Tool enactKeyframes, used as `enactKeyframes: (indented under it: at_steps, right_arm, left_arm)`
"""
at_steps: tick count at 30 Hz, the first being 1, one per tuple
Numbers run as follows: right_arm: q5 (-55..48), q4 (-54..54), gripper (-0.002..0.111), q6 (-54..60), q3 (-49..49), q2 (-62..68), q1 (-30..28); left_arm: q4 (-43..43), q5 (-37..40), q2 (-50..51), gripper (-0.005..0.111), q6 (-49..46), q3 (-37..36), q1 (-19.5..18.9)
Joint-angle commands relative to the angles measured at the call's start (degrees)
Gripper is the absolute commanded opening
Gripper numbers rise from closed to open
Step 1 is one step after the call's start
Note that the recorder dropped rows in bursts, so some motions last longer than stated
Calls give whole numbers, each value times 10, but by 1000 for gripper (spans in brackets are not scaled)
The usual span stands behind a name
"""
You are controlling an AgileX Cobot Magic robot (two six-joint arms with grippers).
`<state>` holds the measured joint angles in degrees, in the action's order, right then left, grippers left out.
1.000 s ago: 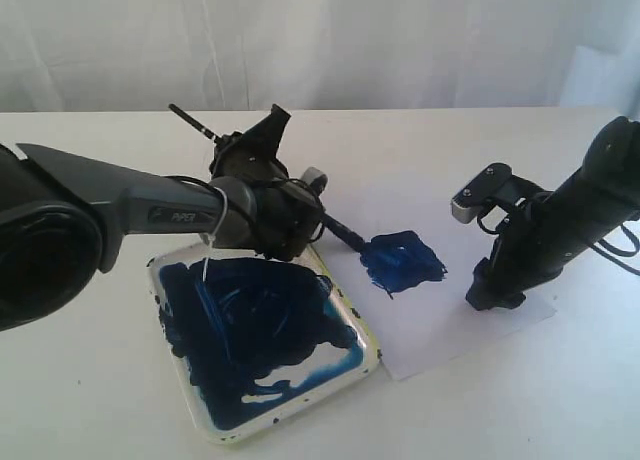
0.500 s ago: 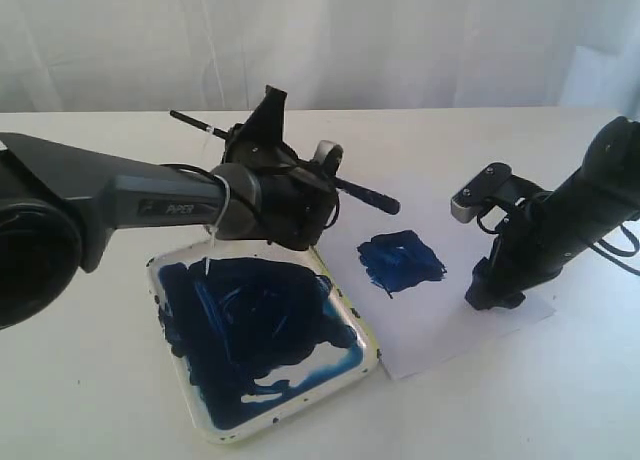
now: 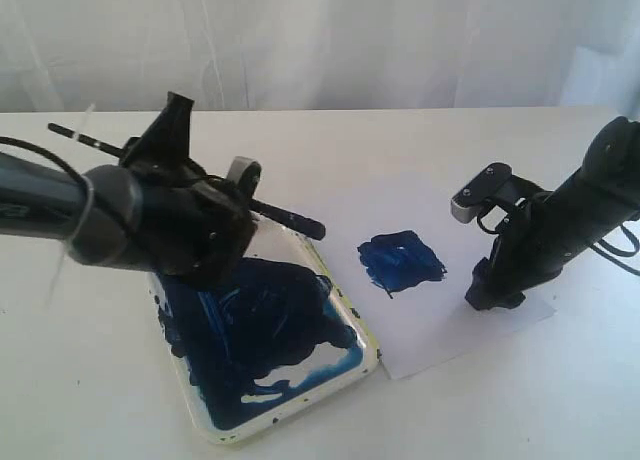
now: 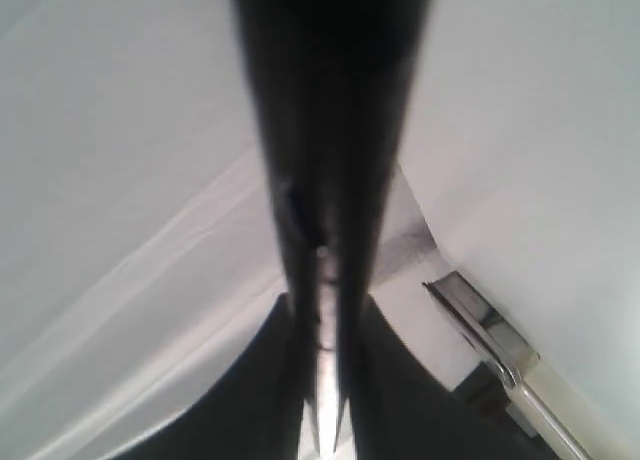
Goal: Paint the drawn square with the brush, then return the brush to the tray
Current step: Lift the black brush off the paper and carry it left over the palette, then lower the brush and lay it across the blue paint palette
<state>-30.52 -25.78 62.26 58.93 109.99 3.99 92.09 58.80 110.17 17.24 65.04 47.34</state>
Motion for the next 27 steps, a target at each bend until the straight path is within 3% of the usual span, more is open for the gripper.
enactKeyframes:
  at_steps: [1, 8, 12, 20, 27]
  right_arm:
    - [9, 17, 63, -10, -3, 16, 0]
    - [-4, 17, 63, -10, -3, 16, 0]
    - [-10, 17, 63, -10, -3, 16, 0]
    - [-2, 17, 63, -10, -3, 16, 0]
    - [0, 17, 63, -10, -3, 16, 0]
  left_arm:
    - [-33, 31, -60, 0, 17, -62, -3]
    - [-215, -7, -68, 0, -147, -99, -16]
    - [-182, -8, -68, 0, -102, -88, -15]
    - [-186, -43, -66, 0, -113, -46, -16]
    - [-221, -41, -37, 0, -201, -30, -16]
